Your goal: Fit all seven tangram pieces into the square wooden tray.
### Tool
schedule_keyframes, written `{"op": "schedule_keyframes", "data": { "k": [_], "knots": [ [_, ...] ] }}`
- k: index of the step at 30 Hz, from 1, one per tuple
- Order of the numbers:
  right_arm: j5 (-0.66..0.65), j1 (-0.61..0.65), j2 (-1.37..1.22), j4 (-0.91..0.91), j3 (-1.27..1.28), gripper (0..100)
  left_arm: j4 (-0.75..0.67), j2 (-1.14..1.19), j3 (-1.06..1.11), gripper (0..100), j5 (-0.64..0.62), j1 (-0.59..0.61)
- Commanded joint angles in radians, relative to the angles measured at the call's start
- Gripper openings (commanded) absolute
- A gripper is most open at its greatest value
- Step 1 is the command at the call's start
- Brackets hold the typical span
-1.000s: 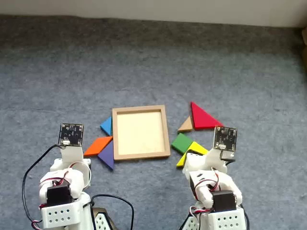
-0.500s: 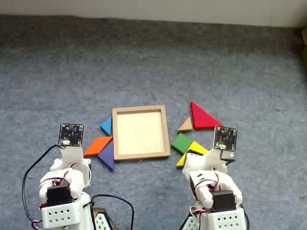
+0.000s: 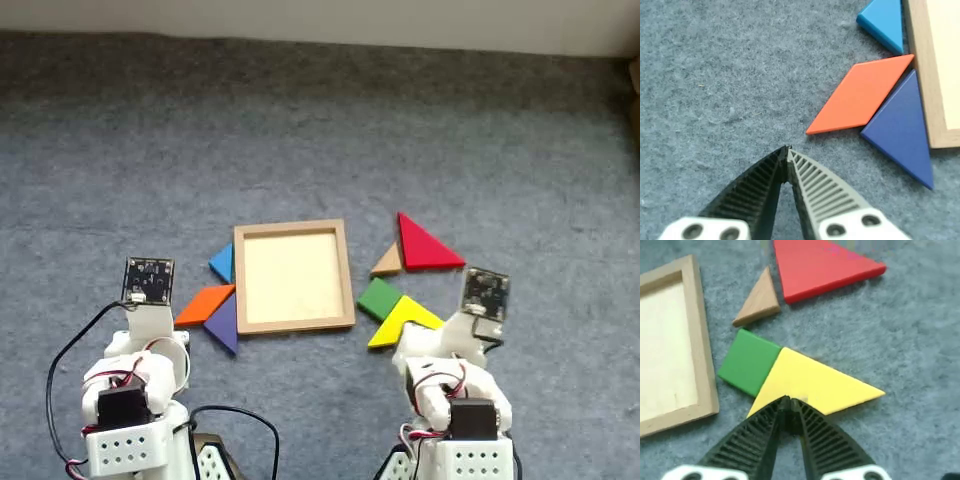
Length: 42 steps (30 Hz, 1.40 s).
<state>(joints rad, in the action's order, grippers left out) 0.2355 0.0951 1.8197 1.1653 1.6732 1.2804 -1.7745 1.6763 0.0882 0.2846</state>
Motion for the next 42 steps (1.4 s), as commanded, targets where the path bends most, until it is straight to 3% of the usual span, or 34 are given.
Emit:
{"op": "schedule_keyframes", "data": {
  "k": [1, 4, 9, 19, 25, 30, 33, 42],
  "knots": [
    [-0.012, -0.119, 0.015, -0.022, -0.076, 0.9, 0.005, -0.047, 0.021, 1, 0.009, 0.008],
    [-0.120, -0.125, 0.012, -0.022, -0.140, 0.9, 0.005, -0.047, 0.021, 1, 0.009, 0.008],
    [-0.486, -0.125, 0.010, -0.024, -0.243, 0.9, 0.005, -0.047, 0.021, 1, 0.009, 0.008],
    [-0.496, -0.124, -0.099, -0.058, -0.443, 11.0, 0.005, -0.047, 0.021, 1, 0.009, 0.008],
    [-0.497, -0.120, -0.496, -0.056, -0.688, 15.7, 0.005, -0.047, 0.021, 1, 0.009, 0.008],
    [-0.502, -0.120, -0.863, -0.054, -0.898, 28.2, 0.005, -0.047, 0.021, 1, 0.009, 0.008],
    [-0.603, -0.105, -1.066, -0.051, -0.995, 32.8, 0.005, -0.047, 0.021, 1, 0.009, 0.008],
    [-0.872, 0.010, -1.503, -0.058, -1.152, 32.9, 0.005, -0.047, 0.021, 1, 0.009, 0.008]
  ]
}}
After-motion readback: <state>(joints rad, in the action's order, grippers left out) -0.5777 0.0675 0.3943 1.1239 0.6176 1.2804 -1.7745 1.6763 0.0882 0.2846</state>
